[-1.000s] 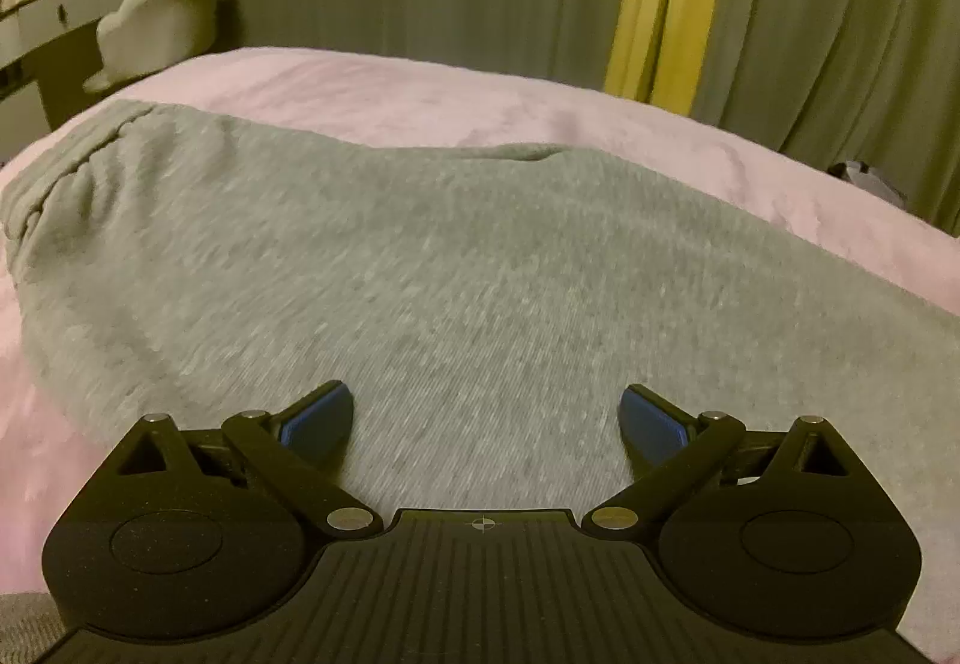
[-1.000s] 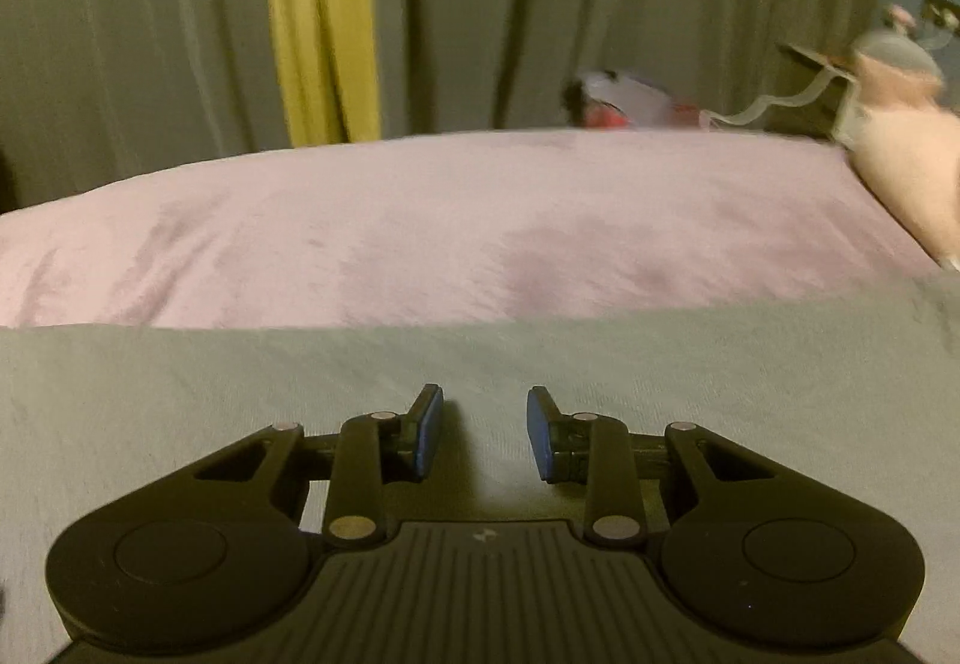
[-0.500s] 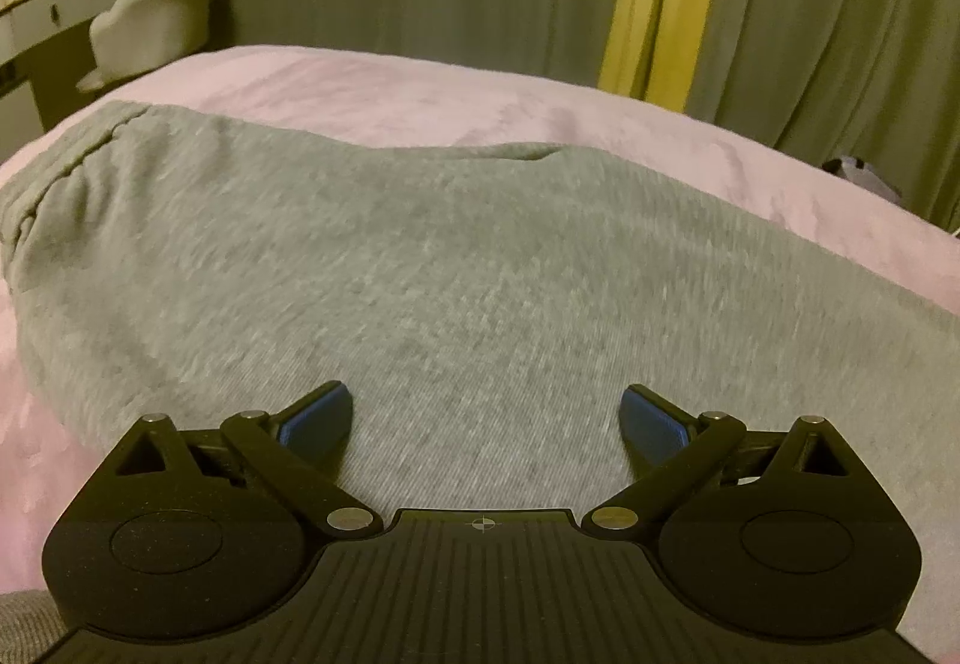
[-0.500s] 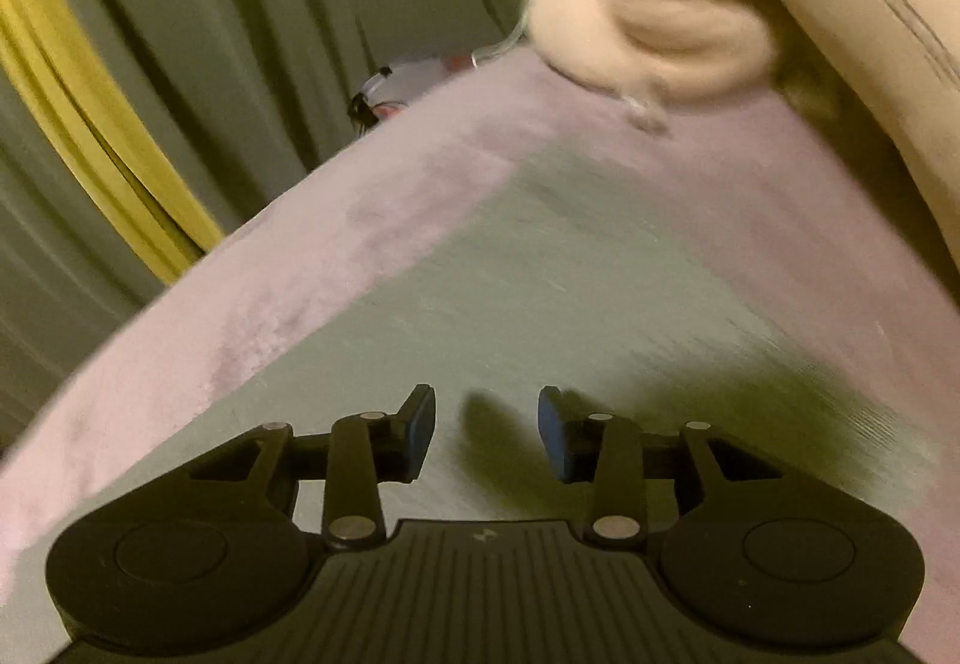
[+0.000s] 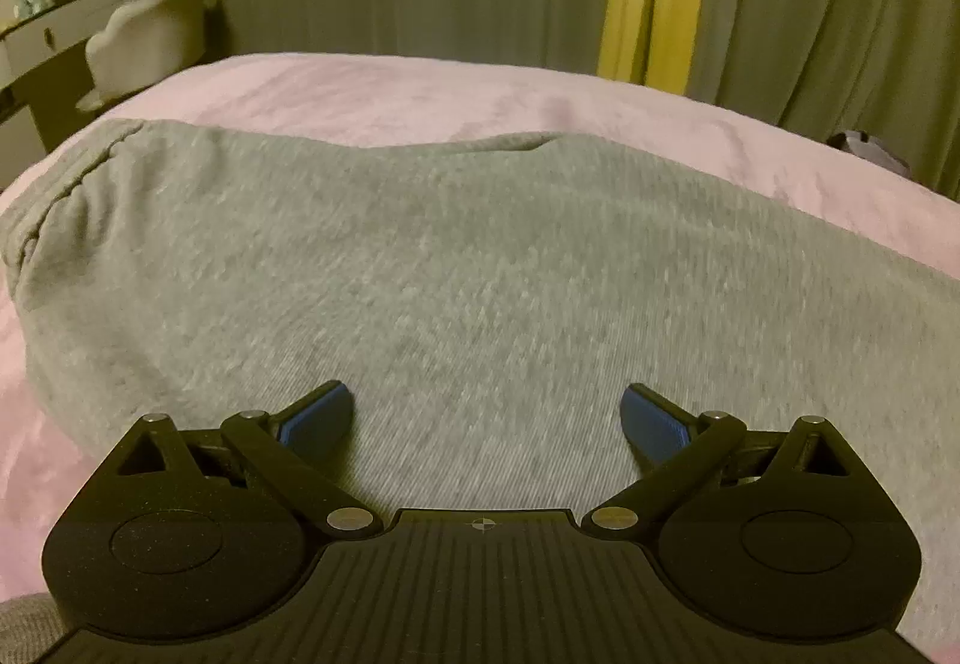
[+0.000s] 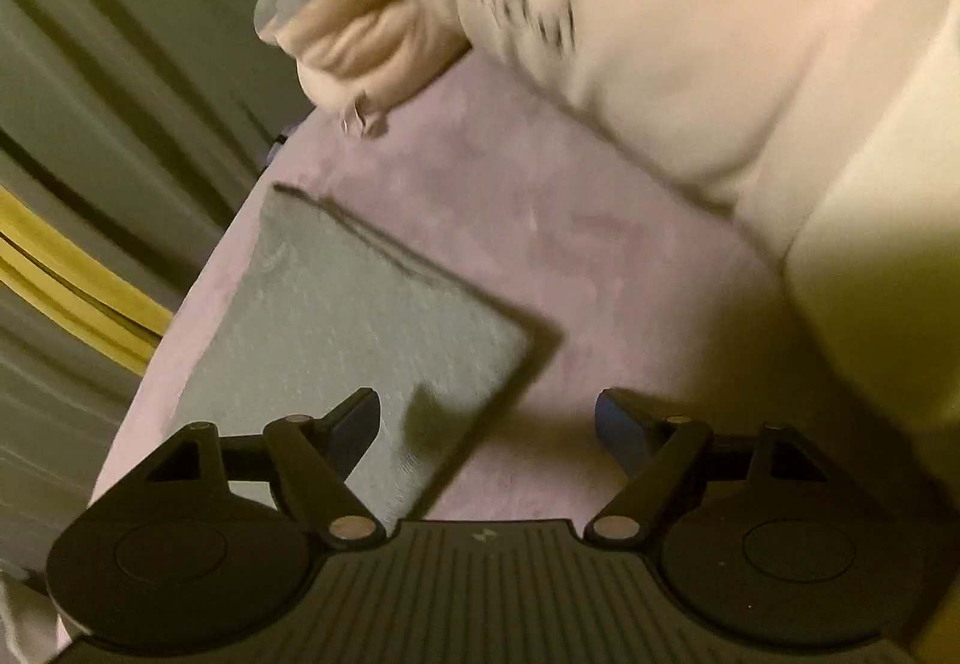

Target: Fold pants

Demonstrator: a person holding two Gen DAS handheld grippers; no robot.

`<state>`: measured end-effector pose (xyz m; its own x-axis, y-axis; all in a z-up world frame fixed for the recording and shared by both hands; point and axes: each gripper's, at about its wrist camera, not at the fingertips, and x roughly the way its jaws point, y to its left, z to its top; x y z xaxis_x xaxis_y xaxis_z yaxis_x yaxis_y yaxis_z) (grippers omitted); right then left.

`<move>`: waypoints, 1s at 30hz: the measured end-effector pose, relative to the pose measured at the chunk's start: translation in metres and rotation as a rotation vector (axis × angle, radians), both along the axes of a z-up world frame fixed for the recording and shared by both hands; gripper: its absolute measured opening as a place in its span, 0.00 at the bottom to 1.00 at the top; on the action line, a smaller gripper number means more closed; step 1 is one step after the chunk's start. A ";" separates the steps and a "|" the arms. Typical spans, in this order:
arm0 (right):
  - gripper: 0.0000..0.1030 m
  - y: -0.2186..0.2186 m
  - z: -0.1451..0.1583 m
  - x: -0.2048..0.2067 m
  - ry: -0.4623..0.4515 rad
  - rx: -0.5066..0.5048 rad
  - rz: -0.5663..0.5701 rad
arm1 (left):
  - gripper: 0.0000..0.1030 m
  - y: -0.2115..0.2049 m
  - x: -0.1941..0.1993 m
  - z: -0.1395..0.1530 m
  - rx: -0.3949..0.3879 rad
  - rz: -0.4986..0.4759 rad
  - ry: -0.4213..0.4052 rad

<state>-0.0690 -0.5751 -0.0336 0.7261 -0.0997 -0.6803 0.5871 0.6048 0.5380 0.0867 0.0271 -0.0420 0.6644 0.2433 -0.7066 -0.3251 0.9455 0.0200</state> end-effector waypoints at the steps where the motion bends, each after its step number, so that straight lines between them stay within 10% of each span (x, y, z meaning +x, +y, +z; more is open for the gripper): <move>1: 0.78 0.001 -0.001 0.002 -0.025 -0.011 -0.008 | 0.98 0.000 -0.001 0.000 0.001 -0.001 0.000; 3: 0.77 0.003 -0.003 0.009 -0.060 -0.007 -0.010 | 0.98 -0.001 -0.002 0.000 0.001 -0.002 0.001; 7: 0.38 0.001 -0.008 0.021 -0.070 0.053 0.004 | 0.98 -0.001 0.000 0.000 0.001 0.003 0.002; 20: 0.54 0.001 -0.009 0.016 -0.126 0.122 -0.016 | 0.98 -0.001 -0.001 0.000 0.002 0.002 0.001; 24: 0.16 0.002 -0.013 0.024 -0.119 0.138 -0.002 | 0.98 0.000 -0.001 0.000 -0.004 0.002 -0.001; 30: 0.20 0.008 -0.015 0.028 -0.111 0.143 -0.037 | 0.98 0.000 -0.001 0.000 -0.008 0.003 -0.002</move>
